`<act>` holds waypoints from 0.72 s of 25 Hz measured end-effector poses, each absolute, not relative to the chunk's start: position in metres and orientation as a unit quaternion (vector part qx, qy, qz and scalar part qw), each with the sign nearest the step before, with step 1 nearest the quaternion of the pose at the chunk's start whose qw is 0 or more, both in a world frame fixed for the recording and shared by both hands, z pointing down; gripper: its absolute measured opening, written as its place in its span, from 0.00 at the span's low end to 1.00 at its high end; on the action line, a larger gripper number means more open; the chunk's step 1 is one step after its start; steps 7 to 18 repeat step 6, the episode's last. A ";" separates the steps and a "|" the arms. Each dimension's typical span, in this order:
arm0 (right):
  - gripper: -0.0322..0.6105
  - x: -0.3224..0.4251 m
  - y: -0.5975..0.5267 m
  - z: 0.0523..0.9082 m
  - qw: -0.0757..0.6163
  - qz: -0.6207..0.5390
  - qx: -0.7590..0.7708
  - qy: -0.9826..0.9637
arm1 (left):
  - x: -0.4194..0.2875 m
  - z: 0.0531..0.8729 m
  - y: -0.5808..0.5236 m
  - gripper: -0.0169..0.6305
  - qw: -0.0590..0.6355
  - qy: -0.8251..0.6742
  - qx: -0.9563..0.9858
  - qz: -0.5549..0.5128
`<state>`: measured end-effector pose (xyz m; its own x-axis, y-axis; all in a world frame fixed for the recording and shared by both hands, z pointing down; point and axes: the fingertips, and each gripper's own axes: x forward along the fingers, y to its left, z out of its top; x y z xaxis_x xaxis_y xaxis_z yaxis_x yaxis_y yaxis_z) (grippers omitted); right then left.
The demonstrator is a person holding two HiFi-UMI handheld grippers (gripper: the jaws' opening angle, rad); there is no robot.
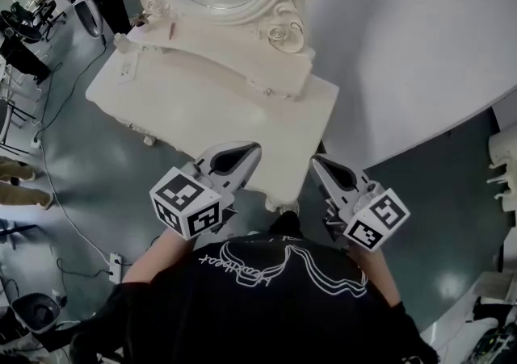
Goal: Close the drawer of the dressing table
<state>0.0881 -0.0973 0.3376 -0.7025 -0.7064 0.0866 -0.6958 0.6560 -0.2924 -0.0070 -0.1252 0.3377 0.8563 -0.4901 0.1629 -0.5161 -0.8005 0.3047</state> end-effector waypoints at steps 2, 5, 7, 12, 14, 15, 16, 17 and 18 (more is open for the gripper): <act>0.05 0.089 -0.095 0.337 0.018 -0.153 -0.385 0.910 | -0.006 0.338 -0.123 0.03 0.173 -0.266 0.948 0.038; 0.05 0.091 -0.091 0.334 0.020 -0.151 -0.386 0.910 | -0.007 0.340 -0.121 0.03 0.177 -0.270 0.946 0.038; 0.05 0.091 -0.090 0.333 0.021 -0.150 -0.387 0.910 | -0.007 0.340 -0.121 0.03 0.179 -0.271 0.945 0.039; 0.05 0.091 -0.090 0.333 0.021 -0.150 -0.387 0.910 | -0.007 0.340 -0.121 0.03 0.179 -0.271 0.945 0.039; 0.05 0.091 -0.090 0.333 0.021 -0.150 -0.387 0.910 | -0.007 0.340 -0.121 0.03 0.179 -0.271 0.945 0.039; 0.05 0.091 -0.090 0.333 0.021 -0.150 -0.387 0.910 | -0.007 0.340 -0.121 0.03 0.179 -0.271 0.945 0.039; 0.05 0.091 -0.090 0.333 0.021 -0.150 -0.387 0.910 | -0.007 0.340 -0.121 0.03 0.179 -0.271 0.945 0.039; 0.05 0.091 -0.090 0.333 0.021 -0.150 -0.387 0.910 | -0.007 0.340 -0.121 0.03 0.179 -0.271 0.945 0.039; 0.05 0.091 -0.090 0.333 0.021 -0.150 -0.387 0.910 | -0.007 0.340 -0.121 0.03 0.179 -0.271 0.945 0.039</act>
